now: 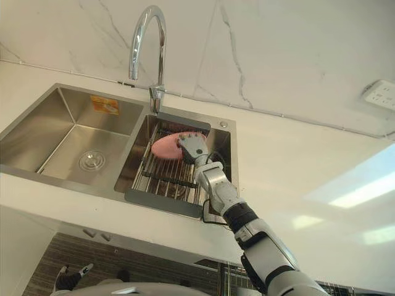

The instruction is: Walk over to the sink, pick up the cup, carry it to the dishwasher, place the cup inside the dishwasher, then close the dishwasher door

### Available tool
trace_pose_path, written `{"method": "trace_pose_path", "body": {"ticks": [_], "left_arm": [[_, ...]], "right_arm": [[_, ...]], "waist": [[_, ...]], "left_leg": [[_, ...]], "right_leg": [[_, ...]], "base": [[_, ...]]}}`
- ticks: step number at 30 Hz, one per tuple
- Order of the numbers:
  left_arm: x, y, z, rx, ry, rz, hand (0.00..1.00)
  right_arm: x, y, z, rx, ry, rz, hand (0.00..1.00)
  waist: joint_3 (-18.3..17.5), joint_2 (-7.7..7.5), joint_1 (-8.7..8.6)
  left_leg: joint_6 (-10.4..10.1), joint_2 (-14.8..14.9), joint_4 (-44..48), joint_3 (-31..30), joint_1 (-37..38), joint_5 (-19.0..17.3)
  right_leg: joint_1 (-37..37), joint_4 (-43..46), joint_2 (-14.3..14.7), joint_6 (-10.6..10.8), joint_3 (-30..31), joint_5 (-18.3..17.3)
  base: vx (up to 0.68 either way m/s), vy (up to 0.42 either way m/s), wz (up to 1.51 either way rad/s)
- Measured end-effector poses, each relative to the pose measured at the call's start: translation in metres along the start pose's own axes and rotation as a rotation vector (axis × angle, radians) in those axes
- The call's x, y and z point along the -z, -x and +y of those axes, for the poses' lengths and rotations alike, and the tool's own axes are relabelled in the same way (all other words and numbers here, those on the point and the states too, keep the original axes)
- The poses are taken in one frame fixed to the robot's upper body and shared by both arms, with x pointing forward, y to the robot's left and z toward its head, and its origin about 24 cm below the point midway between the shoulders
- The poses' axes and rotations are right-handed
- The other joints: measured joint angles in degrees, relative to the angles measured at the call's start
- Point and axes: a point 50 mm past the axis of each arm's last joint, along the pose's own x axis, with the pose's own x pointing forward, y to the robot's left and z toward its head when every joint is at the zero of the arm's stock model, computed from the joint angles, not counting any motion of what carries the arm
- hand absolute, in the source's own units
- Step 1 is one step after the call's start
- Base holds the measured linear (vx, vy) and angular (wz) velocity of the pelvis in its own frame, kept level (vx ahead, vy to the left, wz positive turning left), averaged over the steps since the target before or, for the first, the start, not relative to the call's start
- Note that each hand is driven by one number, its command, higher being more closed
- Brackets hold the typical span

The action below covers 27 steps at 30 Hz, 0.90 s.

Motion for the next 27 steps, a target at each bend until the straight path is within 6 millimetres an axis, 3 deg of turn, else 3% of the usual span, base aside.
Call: {"method": "trace_pose_path", "body": {"ticks": [6,19,25,26,27], "left_arm": [[0.001,0.001,0.001,-0.006,0.005,-0.009,0.0],[0.006,0.003,0.001,-0.007,-0.002,0.002,0.0],[0.007,0.003,0.001,-0.005,-0.003,0.005,0.0],[0.007,0.003,0.001,-0.005,-0.004,0.005,0.0],[0.007,0.003,0.001,-0.003,-0.005,0.004,0.0]], "right_arm": [[-0.001,0.003,-0.02,0.134,-0.094,-0.018,1.0],[-0.001,0.01,-0.025,0.111,-0.184,-0.031,1.0],[0.002,0.013,-0.017,0.057,-0.18,0.001,1.0],[0.002,0.013,-0.017,0.056,-0.179,0.001,0.0],[0.002,0.013,-0.017,0.054,-0.178,0.002,0.0]], "waist": [[0.06,0.09,-0.21],[0.59,0.94,-0.74],[0.63,1.39,-0.74],[0.62,1.42,-0.76],[0.61,1.46,-0.78]], "left_leg": [[-0.01,0.01,0.02,0.44,0.15,-0.01],[-0.01,0.01,0.01,1.35,0.63,-0.03],[0.0,0.0,0.01,1.27,0.68,-0.01],[0.01,-0.01,0.01,1.27,0.7,-0.01],[0.01,-0.01,0.01,1.23,0.76,-0.01]], "right_leg": [[-0.01,0.0,0.0,-0.07,0.33,0.06],[0.01,0.06,0.02,-0.11,1.18,0.2],[0.07,0.05,0.02,-0.11,1.09,0.2],[0.1,0.05,0.02,-0.11,1.09,0.2],[0.18,0.03,0.01,-0.11,1.05,0.2]], "base": [[0.0,0.0,-0.01],[-0.01,0.001,-0.02],[0.0,0.0,0.0],[0.0,0.0,0.0],[0.0,0.0,0.0]]}}
